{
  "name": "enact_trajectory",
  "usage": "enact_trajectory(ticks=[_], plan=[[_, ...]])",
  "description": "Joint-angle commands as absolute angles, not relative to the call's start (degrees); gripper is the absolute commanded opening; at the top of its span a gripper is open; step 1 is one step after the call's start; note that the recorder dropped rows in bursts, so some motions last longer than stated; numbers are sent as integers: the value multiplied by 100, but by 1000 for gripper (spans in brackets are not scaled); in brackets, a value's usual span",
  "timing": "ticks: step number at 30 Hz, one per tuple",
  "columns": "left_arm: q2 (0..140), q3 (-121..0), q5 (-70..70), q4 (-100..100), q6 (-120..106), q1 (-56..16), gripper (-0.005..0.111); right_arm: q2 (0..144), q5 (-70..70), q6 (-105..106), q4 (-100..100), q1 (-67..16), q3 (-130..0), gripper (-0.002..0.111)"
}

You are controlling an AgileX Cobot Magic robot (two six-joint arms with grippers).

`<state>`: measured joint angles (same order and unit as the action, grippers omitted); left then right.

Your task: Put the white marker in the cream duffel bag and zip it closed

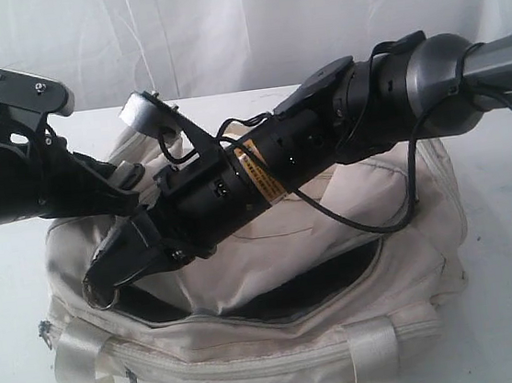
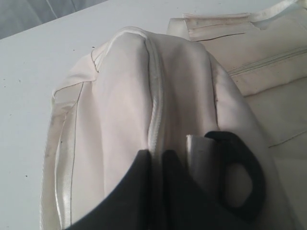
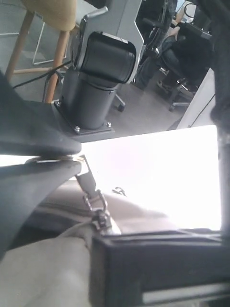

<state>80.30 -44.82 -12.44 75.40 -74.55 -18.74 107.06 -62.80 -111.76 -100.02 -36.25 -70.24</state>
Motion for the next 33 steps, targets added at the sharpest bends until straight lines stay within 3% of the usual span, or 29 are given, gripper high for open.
enact_trajectory(ticks=[1, 27, 29, 33], plan=[[8047, -4469, -1370, 7639, -7475, -1863, 0, 10670, -6838, -11179, -9995, -3708, -6780, 2], [8069, -4469, -1322, 7639, -7475, -1863, 0, 10670, -6671, -10918, -9662, -3708, -6454, 2], [8069, -4469, -1164, 7666, -7475, -1863, 5, 10670, -6656, -10904, -9662, -3708, -6454, 2], [8069, -4469, -919, 7767, -7475, -1863, 29, 10670, -6525, -10897, -9662, -3708, -6454, 2]])
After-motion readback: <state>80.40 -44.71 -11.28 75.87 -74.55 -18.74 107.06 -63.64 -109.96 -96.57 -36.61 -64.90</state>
